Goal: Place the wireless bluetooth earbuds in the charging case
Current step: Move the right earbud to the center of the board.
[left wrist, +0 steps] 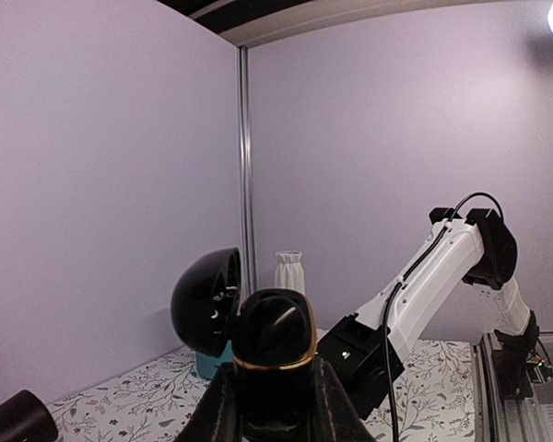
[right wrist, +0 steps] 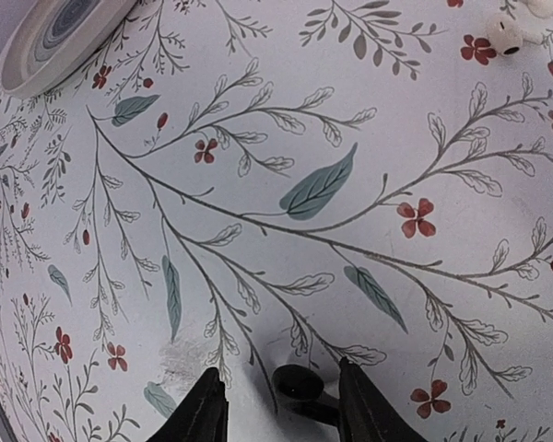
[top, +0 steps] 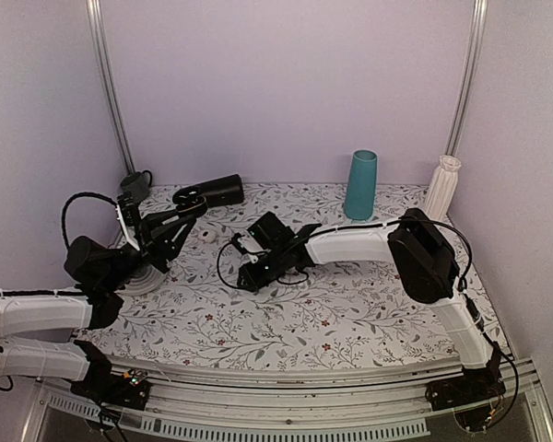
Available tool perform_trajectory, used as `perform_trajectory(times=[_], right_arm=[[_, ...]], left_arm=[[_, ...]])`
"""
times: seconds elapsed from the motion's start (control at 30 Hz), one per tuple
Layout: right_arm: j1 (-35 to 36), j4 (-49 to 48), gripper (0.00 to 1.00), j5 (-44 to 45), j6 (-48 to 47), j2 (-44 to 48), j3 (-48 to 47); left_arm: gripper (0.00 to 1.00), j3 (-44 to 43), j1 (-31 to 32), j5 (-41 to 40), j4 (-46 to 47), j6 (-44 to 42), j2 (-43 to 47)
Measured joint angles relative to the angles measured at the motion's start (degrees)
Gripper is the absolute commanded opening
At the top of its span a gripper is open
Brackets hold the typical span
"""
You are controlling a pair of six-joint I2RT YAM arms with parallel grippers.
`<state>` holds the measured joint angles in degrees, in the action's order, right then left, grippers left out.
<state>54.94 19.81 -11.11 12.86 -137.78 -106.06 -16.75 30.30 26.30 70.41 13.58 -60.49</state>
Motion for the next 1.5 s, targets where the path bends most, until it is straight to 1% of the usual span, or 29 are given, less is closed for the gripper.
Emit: perform_trajectory(times=[0.27, 0.53, 0.67, 0.77, 0.83, 0.9, 0.93, 1.0, 1.17, 1.33, 1.5], right_arm=[[1.11, 0.22, 0.38, 5.90, 0.35, 1.18, 1.70], [2.93, -0.13, 0.34, 13.07, -2.80, 1.20, 1.90], [3.48, 0.31, 0.30, 16.24, -4.61, 1.18, 1.90], [3.58, 0.42, 0.25, 17.97, -5.62, 1.07, 1.90], [3.56, 0.44, 0.21, 18.53, -6.12, 1.07, 1.90], [3.56, 0.33, 0.20, 18.71, -6.36, 1.07, 2.10], [3.56, -0.11, 0.17, 18.69, -6.40, 1.18, 2.49], [3.56, -1.49, 0.15, 18.45, -6.47, 1.92, 4.00], [3.56, -2.58, 0.14, 15.85, -6.25, 7.87, 12.98], [3.54, -3.28, 0.13, 11.19, -4.72, 14.67, 22.86], [3.54, -3.58, 0.15, 5.51, -0.94, 21.57, 32.54]], left_arm=[[0.00, 0.00, 0.00, 0.02, 0.44, 0.07, -0.81], [0.00, 0.00, 0.00, 0.02, 0.46, 0.22, -1.66], [0.00, -0.13, 0.00, -0.44, -0.24, 0.35, -1.66], [0.00, -0.59, 0.00, -1.38, -1.42, 0.72, -1.66], [0.00, -0.87, 0.00, -1.62, -1.90, 1.03, -1.66], [0.00, -1.20, 0.00, -1.73, -2.29, 1.11, -1.68], [0.00, -1.42, 0.00, -1.70, -2.43, 1.18, -1.70], [0.00, -1.95, 0.00, -1.68, -2.56, 1.27, -1.92], [0.00, -3.93, 0.00, -0.83, -2.62, 1.75, -4.59], [0.00, -5.01, 0.48, 0.07, -2.56, 2.54, -8.13], [0.00, -5.88, 1.73, 0.24, -2.27, 2.56, -10.91]])
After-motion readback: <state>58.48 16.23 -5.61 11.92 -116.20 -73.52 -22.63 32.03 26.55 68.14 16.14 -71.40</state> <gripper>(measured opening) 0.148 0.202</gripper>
